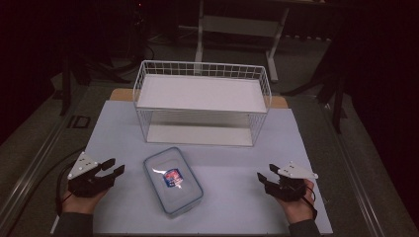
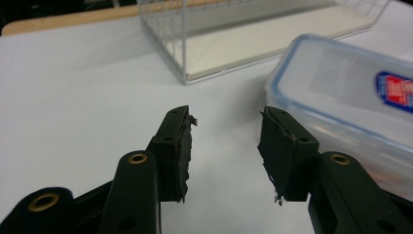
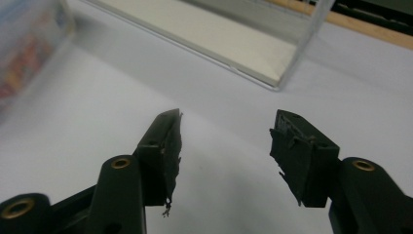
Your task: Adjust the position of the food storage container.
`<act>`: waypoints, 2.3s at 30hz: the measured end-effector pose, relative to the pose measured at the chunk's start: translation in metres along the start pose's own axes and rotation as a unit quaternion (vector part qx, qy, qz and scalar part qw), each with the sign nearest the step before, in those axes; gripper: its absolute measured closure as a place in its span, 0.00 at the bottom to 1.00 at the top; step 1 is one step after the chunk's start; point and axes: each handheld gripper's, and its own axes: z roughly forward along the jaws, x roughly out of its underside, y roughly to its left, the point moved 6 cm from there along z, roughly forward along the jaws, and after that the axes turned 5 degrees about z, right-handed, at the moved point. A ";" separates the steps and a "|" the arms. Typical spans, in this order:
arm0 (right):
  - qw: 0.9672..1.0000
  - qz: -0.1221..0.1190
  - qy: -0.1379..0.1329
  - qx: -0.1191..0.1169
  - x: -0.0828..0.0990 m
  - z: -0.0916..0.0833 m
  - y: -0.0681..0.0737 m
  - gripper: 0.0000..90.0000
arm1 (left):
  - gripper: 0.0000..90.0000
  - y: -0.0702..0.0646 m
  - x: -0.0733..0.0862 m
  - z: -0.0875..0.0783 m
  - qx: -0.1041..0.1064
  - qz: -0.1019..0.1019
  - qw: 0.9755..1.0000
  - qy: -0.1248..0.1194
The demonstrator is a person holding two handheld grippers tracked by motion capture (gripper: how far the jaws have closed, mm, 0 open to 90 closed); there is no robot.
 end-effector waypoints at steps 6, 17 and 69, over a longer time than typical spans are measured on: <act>1.000 -0.005 -0.016 -0.026 -0.008 -0.005 0.016 0.49 | 0.60 -0.004 -0.004 -0.002 0.010 0.000 1.000 -0.014; 0.998 -0.031 -0.026 -0.052 -0.017 -0.003 0.041 0.50 | 0.68 -0.036 -0.005 -0.006 0.090 0.015 0.996 -0.023; 0.997 -0.026 -0.039 -0.053 -0.020 -0.002 0.036 0.50 | 1.00 -0.136 0.005 0.033 0.231 0.166 0.956 0.075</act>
